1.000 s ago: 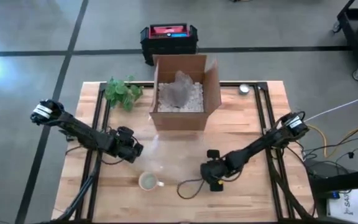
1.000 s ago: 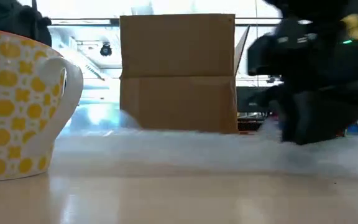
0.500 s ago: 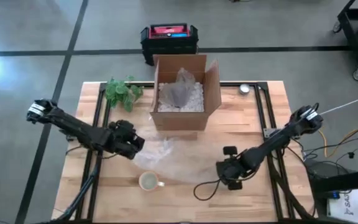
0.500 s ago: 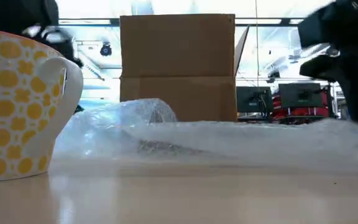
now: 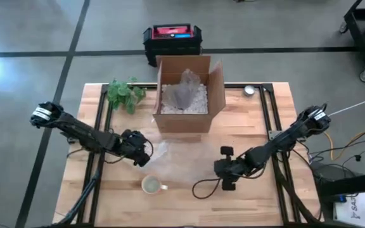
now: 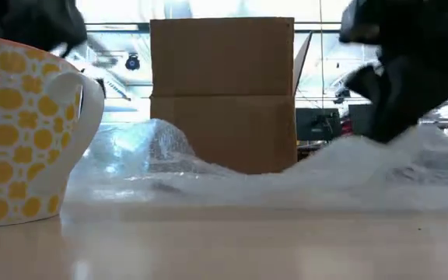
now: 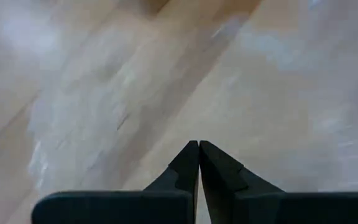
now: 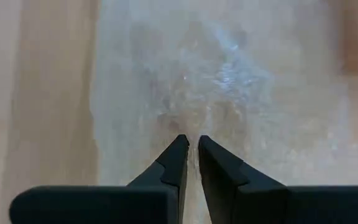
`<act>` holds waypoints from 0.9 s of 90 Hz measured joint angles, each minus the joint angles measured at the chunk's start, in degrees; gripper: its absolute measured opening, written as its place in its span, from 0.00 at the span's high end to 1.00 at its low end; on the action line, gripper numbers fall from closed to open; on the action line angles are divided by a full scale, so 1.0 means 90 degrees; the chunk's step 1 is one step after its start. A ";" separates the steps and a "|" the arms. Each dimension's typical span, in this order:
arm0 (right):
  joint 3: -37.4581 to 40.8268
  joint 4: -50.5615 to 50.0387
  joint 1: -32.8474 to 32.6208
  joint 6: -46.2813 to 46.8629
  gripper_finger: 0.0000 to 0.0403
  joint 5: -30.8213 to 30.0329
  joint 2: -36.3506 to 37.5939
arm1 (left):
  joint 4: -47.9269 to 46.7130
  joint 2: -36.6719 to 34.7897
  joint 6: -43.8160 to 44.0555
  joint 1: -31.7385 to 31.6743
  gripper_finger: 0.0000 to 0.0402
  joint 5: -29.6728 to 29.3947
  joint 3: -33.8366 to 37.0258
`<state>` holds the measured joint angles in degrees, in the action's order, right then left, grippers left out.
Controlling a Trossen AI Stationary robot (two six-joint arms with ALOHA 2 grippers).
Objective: Wrap mug
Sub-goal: Wrap the yellow mug with a bubble wrap
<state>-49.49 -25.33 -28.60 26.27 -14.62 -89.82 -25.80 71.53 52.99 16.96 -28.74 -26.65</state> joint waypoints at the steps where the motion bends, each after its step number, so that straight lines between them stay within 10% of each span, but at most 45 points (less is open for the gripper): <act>1: 0.0020 -0.0002 0.0000 0.0016 0.95 0.0014 -0.0028 | -0.0003 0.0013 0.0035 -0.0016 1.00 -0.0054 0.0021; 45: 0.0177 -0.0901 -0.0061 0.0370 0.95 0.2172 0.0037 | -0.0197 -0.0050 0.0600 -0.0819 1.00 -0.1024 0.0209; 81: 0.0112 -0.0987 0.0015 0.0254 0.95 0.0866 0.1314 | -0.1128 -0.0847 -0.0665 -0.0751 1.00 0.0419 -0.1240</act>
<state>-48.49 -34.22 -28.47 28.56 -6.83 -78.00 -35.96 63.91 47.00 10.20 -24.97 -37.81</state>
